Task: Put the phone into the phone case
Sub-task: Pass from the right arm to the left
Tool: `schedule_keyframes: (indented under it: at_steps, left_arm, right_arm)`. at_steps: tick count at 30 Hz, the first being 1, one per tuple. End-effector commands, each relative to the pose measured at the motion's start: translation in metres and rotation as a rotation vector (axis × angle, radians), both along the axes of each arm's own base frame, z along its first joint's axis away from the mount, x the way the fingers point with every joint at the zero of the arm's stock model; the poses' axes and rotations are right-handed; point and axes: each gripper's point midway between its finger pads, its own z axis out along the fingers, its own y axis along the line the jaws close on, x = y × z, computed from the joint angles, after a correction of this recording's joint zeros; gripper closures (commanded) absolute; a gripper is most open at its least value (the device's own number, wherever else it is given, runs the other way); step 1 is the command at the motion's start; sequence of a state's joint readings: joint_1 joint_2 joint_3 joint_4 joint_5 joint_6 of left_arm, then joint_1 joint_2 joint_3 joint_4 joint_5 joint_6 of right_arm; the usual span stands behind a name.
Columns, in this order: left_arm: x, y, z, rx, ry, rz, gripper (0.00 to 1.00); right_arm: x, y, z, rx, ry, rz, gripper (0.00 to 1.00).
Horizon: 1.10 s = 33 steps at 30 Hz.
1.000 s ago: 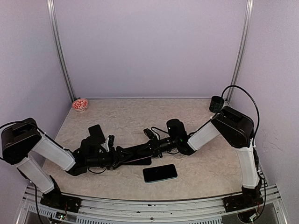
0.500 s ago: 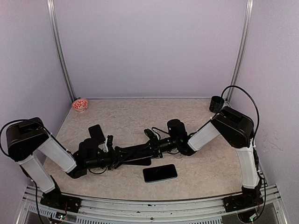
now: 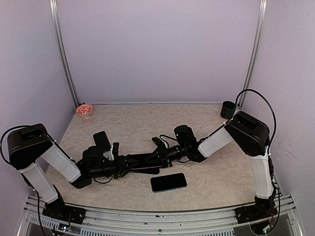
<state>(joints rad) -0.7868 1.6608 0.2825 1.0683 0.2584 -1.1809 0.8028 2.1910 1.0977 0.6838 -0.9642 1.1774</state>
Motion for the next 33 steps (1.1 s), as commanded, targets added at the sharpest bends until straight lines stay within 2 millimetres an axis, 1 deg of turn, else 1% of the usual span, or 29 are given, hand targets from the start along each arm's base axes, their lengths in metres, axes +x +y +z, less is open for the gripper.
schedule_keyframes:
  at_steps: [1,6,12,15,19,27,28,33]
  left_arm:
    - [0.000,-0.015,0.051,-0.129,-0.148,-0.055,0.73]
    - [0.000,-0.014,0.052,-0.127,-0.154,-0.054,0.82]
    - [0.000,-0.013,0.052,-0.125,-0.160,-0.055,0.88]
    - [0.000,-0.012,0.053,-0.131,-0.167,-0.056,0.88]
    - [0.000,-0.009,0.058,-0.144,-0.182,-0.056,0.88]
    - [0.002,-0.004,0.065,-0.130,-0.210,-0.049,0.92]
    - [0.002,-0.004,0.067,-0.128,-0.216,-0.050,0.92]
    - [0.003,-0.004,0.069,-0.109,-0.241,-0.051,0.93]
  right_arm:
    - [-0.004,0.000,-0.008,-0.081,-0.005,0.002,0.72]
    - [-0.003,-0.002,-0.010,-0.107,-0.008,0.005,0.70]
    - [-0.001,-0.008,-0.012,-0.141,-0.027,0.009,0.67]
    - [-0.001,-0.013,-0.011,-0.152,-0.034,0.011,0.66]
    - [0.001,-0.021,-0.005,-0.165,-0.055,0.013,0.65]
    - [0.004,-0.042,0.001,-0.201,-0.089,0.005,0.63]
    - [0.004,-0.044,0.002,-0.201,-0.093,0.005,0.60]
    - [0.001,-0.048,0.009,-0.194,-0.120,0.023,0.58]
